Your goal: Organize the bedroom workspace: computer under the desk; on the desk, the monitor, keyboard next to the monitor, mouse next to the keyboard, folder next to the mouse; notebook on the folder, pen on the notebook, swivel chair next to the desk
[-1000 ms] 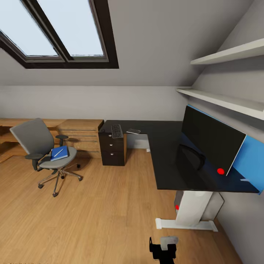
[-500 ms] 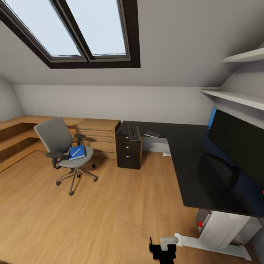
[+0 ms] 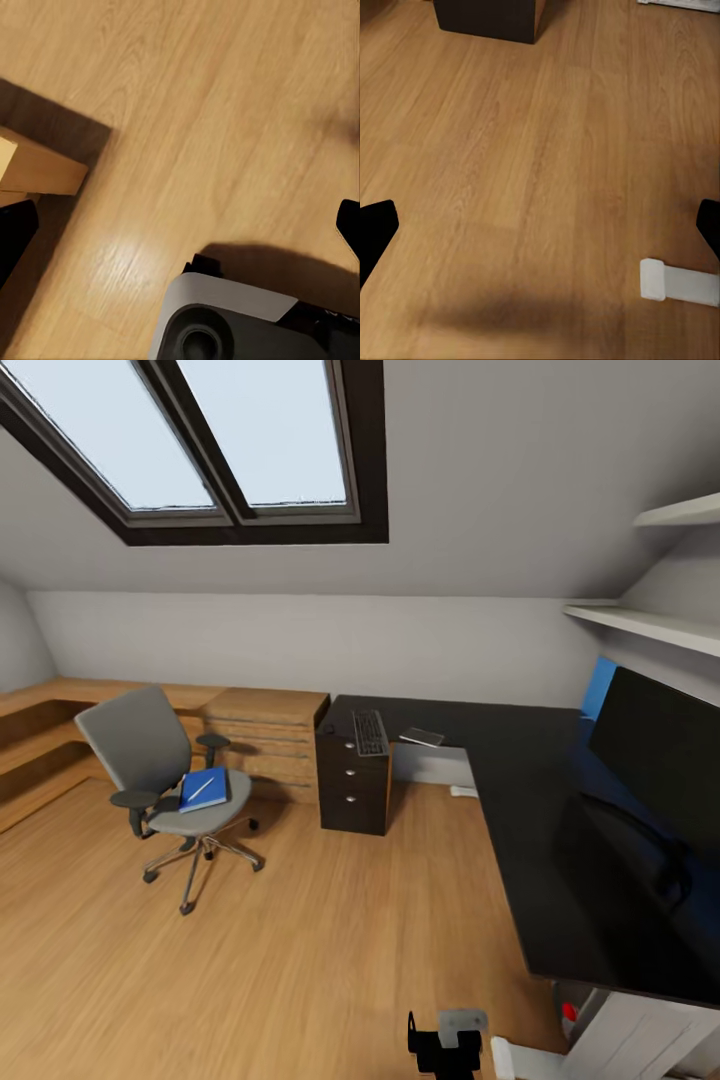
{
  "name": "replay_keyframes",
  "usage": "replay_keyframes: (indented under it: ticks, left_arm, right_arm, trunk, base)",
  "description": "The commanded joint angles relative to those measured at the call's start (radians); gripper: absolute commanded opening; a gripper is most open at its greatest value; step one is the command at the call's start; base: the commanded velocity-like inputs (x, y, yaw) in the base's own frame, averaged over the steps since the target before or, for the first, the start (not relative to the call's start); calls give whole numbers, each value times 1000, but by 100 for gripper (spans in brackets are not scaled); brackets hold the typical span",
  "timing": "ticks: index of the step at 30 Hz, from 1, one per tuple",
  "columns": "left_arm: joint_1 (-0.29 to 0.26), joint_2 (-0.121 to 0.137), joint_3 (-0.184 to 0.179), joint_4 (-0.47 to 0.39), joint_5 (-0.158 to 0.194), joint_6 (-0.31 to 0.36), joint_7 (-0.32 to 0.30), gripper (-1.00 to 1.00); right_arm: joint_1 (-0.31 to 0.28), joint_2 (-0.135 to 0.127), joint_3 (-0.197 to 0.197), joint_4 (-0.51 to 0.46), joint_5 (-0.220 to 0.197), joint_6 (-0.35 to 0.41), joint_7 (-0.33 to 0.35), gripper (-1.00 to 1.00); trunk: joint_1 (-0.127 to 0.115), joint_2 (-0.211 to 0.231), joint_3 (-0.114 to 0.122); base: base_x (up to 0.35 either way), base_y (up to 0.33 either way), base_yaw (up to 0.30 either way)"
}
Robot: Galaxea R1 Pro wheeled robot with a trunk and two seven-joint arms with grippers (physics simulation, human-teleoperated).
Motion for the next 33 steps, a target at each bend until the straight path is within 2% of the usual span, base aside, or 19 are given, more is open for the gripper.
replay_keyframes:
  ticks: [1,19,33]
  left_arm:
    - [0,-1,3,-2,5,-2,-1,100]
    - [0,-2,3,-1,5,-2,-1,100]
    - [0,-2,3,-1,5,-4,-1,100]
  right_arm:
    - [-1,0,9,1,-5,-2,-5,100]
    - [-1,0,9,1,-4,0,-5,100]
    - [-1,0,9,1,-4,0,-5,100]
  trunk:
    - [1,-1,-1]
    - [1,-1,-1]
    - [1,-1,-1]
  base:
    - [321,1,0]
    - [320,4,0]
    - [320,160,0]
